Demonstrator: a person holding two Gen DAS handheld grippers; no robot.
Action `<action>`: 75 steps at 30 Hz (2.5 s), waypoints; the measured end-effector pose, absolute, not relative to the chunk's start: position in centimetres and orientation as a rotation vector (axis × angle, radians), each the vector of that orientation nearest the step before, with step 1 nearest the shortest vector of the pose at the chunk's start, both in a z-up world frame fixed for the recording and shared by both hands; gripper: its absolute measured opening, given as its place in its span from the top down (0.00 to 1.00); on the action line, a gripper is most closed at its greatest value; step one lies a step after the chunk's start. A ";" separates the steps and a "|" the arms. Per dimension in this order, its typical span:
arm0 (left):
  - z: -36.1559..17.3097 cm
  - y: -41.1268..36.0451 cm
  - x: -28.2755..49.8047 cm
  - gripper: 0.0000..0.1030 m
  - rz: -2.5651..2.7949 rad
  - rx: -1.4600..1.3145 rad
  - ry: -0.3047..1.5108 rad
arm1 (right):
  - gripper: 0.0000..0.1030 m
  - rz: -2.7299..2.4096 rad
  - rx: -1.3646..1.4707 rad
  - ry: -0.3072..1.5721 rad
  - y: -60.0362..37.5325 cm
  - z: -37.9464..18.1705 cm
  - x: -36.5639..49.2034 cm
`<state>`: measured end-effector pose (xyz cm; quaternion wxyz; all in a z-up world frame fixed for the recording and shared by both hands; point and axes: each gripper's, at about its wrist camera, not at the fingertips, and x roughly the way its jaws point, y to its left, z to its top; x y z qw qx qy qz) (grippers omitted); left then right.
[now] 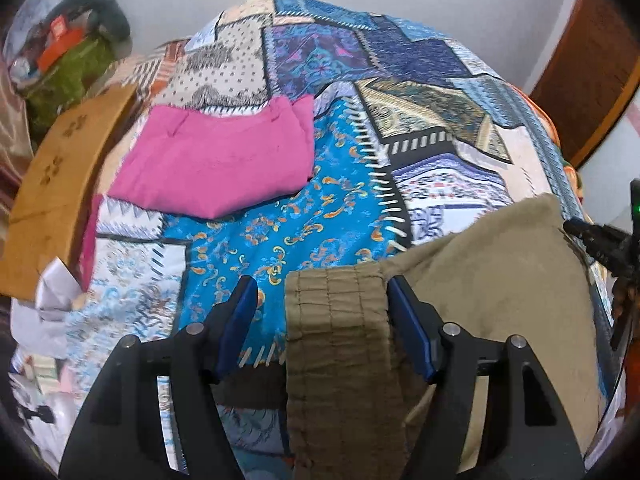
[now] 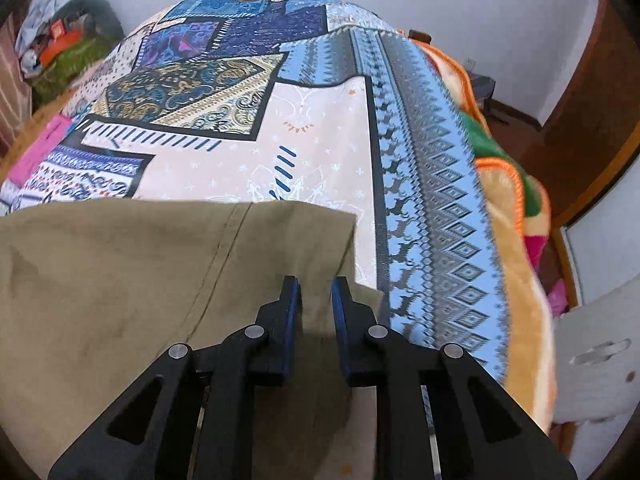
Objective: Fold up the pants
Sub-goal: 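Fold the waistband over toward the right tool and lower it onto the pants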
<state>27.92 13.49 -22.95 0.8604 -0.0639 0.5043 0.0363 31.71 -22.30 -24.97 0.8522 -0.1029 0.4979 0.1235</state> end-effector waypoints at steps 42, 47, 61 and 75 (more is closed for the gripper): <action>-18.5 7.9 13.8 0.30 -0.024 -0.038 0.980 | 0.42 0.564 -0.071 1.125 -19.0 -21.1 13.0; -17.5 11.3 11.8 0.30 0.018 -0.197 0.980 | 0.42 0.537 -0.078 1.106 -19.0 -20.4 12.7; -20.7 12.7 7.7 0.30 -0.080 -0.499 1.106 | 0.42 0.581 -0.068 0.952 -14.0 -18.8 11.6; -23.2 13.3 7.4 0.28 -0.183 -0.783 1.149 | 0.41 0.581 -0.076 0.980 -13.5 -21.1 11.0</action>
